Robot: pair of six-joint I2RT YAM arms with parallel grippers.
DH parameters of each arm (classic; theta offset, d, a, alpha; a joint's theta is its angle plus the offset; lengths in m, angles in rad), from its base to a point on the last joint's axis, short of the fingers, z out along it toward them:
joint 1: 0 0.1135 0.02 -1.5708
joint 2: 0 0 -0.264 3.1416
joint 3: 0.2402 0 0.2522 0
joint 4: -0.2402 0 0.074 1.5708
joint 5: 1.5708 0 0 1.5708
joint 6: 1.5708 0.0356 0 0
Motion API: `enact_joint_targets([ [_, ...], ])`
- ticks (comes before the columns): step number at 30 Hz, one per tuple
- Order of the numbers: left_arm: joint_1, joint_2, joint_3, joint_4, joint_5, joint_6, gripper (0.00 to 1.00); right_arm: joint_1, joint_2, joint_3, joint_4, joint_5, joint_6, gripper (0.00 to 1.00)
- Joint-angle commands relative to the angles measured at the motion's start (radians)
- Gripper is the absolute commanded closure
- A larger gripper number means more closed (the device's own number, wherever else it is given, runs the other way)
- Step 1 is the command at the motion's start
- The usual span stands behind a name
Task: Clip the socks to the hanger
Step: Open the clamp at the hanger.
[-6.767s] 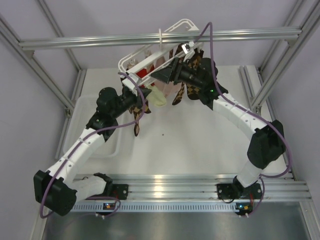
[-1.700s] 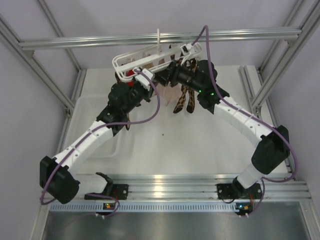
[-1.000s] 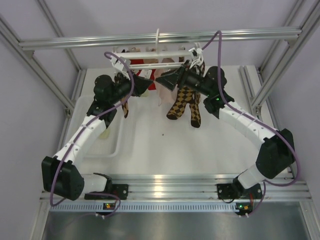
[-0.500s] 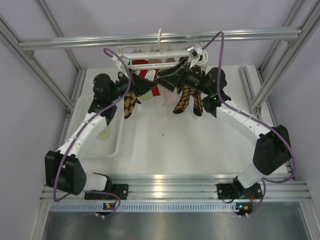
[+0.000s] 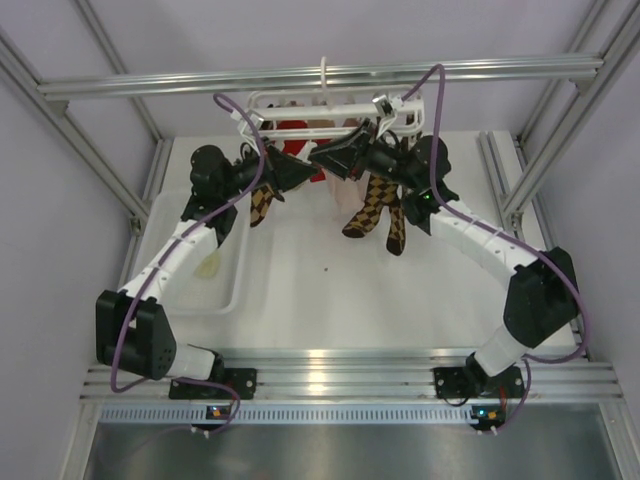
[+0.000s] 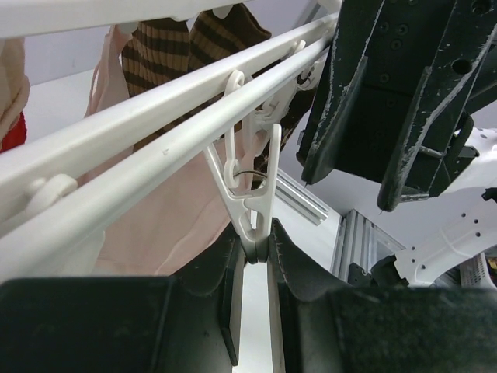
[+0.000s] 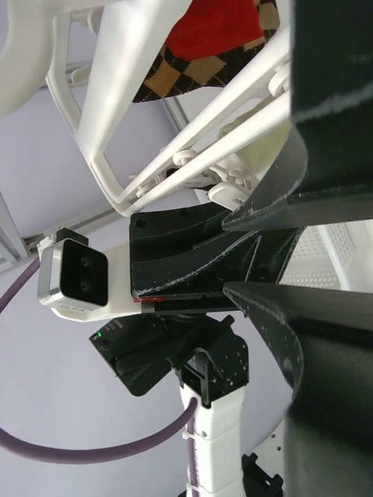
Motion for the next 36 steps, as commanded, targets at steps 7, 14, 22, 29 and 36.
enact_joint_targets([
  [7,-0.011,0.007,0.050,0.027,0.102,0.003,1.00,0.016,0.037,0.068,-0.022,0.035,-0.042,0.84],
  [14,-0.017,-0.005,0.073,-0.092,0.076,0.111,0.98,0.018,0.043,0.070,-0.003,0.046,-0.006,1.00],
  [22,-0.017,-0.010,0.073,-0.105,0.074,0.100,1.00,0.005,0.019,0.060,-0.051,0.075,0.070,0.60],
  [29,-0.017,-0.002,0.093,-0.100,0.093,0.049,1.00,-0.008,-0.020,0.041,-0.181,0.129,0.158,0.46],
  [36,-0.017,-0.030,0.064,-0.115,0.094,0.052,1.00,-0.010,-0.061,0.014,-0.232,0.213,0.127,0.45],
])
